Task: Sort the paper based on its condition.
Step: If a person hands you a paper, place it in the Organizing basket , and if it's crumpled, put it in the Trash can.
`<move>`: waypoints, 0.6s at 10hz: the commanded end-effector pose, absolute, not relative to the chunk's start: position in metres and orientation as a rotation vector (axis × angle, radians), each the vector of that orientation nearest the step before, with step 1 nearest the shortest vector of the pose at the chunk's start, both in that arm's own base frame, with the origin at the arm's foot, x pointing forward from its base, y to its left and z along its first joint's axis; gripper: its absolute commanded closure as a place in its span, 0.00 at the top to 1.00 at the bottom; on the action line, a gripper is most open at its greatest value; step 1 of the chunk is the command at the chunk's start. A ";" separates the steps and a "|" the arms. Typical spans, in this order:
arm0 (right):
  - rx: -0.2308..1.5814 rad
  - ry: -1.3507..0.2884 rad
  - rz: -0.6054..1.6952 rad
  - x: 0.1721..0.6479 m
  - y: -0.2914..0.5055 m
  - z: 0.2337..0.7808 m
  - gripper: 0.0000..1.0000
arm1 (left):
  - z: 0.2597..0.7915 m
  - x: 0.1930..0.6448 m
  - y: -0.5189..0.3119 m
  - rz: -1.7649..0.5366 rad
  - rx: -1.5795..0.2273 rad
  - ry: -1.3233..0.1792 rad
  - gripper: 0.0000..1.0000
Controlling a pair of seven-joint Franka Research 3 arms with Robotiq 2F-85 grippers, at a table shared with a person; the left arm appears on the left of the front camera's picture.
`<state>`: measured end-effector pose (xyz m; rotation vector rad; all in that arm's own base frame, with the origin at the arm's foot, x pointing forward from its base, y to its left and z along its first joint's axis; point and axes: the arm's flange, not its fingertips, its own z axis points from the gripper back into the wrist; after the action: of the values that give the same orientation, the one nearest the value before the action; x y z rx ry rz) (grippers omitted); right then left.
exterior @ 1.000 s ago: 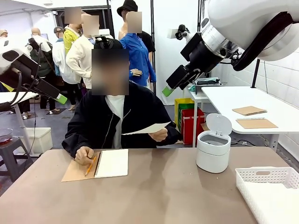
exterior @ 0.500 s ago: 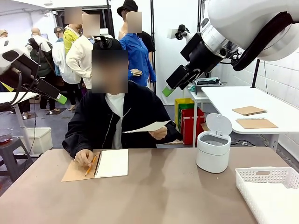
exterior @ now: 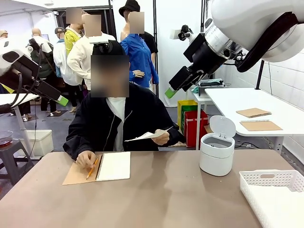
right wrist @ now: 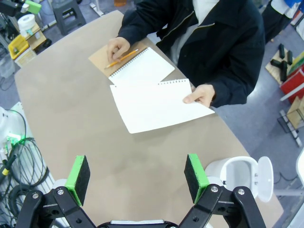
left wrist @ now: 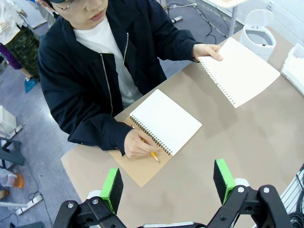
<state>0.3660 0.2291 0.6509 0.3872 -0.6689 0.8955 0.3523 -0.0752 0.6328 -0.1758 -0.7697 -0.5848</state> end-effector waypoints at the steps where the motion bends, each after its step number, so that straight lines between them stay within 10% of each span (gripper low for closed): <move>1: 0.389 -0.665 0.896 0.367 0.229 0.650 1.00 | 0.634 0.353 -0.074 -0.582 -0.174 -0.777 1.00; 6: 0.387 -0.669 0.896 0.366 0.229 0.651 1.00 | 0.634 0.353 -0.074 -0.582 -0.174 -0.777 1.00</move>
<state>0.3659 0.2291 0.6509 0.3872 -0.6689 0.8955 0.3523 -0.0752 0.6328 -0.1758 -0.7697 -0.5848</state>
